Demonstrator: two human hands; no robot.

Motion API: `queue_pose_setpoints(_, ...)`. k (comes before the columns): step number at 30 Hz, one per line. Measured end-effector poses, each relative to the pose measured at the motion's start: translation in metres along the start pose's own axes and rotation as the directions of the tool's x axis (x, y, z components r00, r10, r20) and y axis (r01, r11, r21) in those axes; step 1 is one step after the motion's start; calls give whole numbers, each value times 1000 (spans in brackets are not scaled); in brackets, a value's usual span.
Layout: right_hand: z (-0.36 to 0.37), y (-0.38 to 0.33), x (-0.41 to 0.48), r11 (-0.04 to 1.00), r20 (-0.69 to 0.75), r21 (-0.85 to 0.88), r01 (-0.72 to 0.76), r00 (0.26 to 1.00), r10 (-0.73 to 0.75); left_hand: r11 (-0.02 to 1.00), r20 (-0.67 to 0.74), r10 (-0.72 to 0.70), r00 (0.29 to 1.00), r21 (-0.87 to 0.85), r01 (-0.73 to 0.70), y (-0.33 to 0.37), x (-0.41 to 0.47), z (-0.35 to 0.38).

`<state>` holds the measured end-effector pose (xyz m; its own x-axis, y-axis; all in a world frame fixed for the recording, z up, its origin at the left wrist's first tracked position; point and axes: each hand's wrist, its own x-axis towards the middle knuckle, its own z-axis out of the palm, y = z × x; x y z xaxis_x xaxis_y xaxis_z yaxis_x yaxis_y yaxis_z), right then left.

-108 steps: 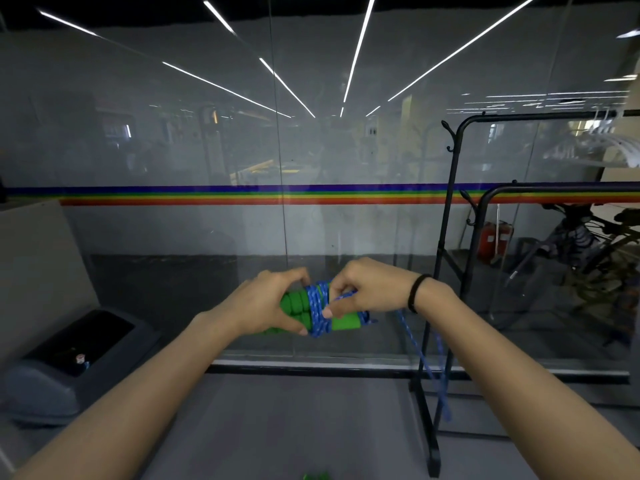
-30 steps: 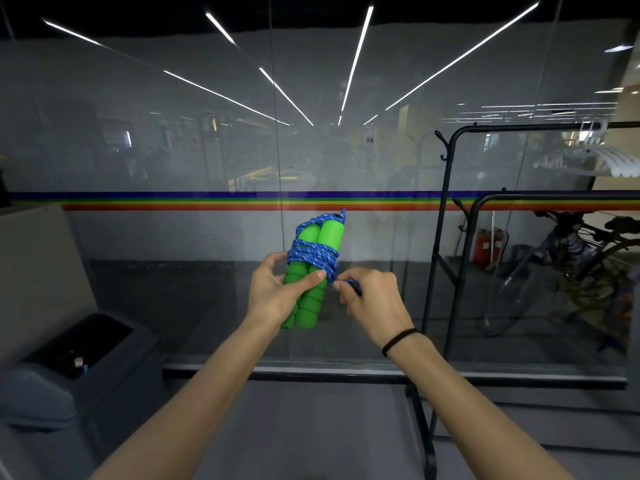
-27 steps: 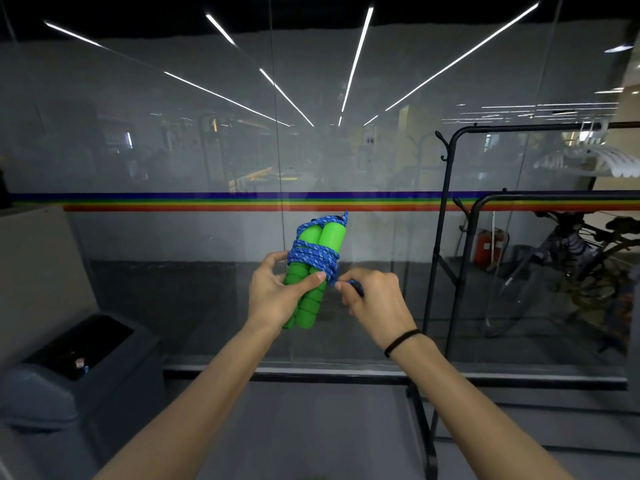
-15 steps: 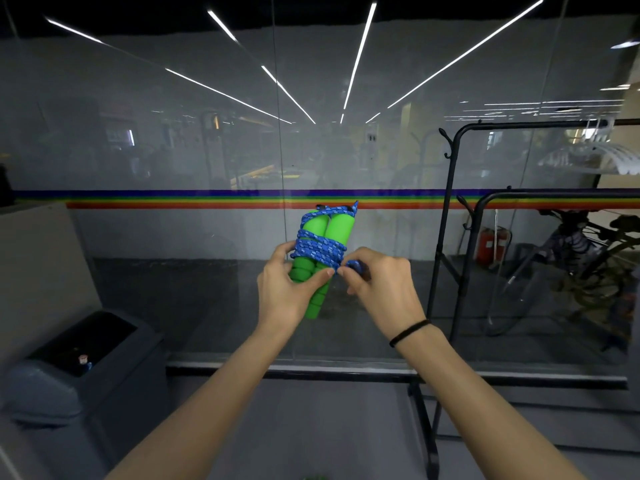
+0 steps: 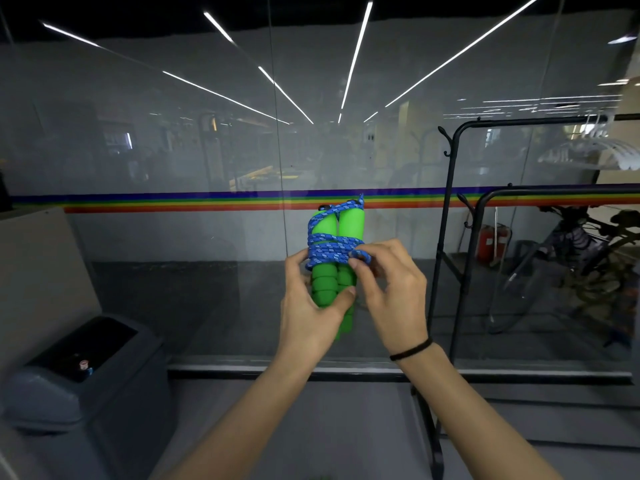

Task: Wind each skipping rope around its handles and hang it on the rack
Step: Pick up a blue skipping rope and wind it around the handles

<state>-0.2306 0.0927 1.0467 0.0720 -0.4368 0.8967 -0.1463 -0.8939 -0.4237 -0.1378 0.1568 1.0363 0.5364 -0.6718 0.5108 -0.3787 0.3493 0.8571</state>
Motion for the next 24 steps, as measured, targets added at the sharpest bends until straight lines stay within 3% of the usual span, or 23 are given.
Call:
queue_pose_setpoints(4,-7,-7,-3,994,-23,101,-49,998,51,999,22,21,1000,-38,-20,5,-7,-1)
queue_pose_setpoints(10,-5,-7,-10,993,-70,110,-34,997,42,997,20,35,999,-71,-33,4,-10,2)
queue_pose_setpoints(16,-8,-8,-13,994,70,92,-64,996,58,998,32,31,999,-52,-29,-1,-13,0)
queue_pose_setpoints(21,-13,-8,-3,968,193,81,-239,956,220,996,25,69,997,47,-70,-7,-20,0)
queue_pose_setpoints(24,-13,-6,0,976,228,12,-219,951,211,992,23,89,996,83,-91,-9,-22,-1)
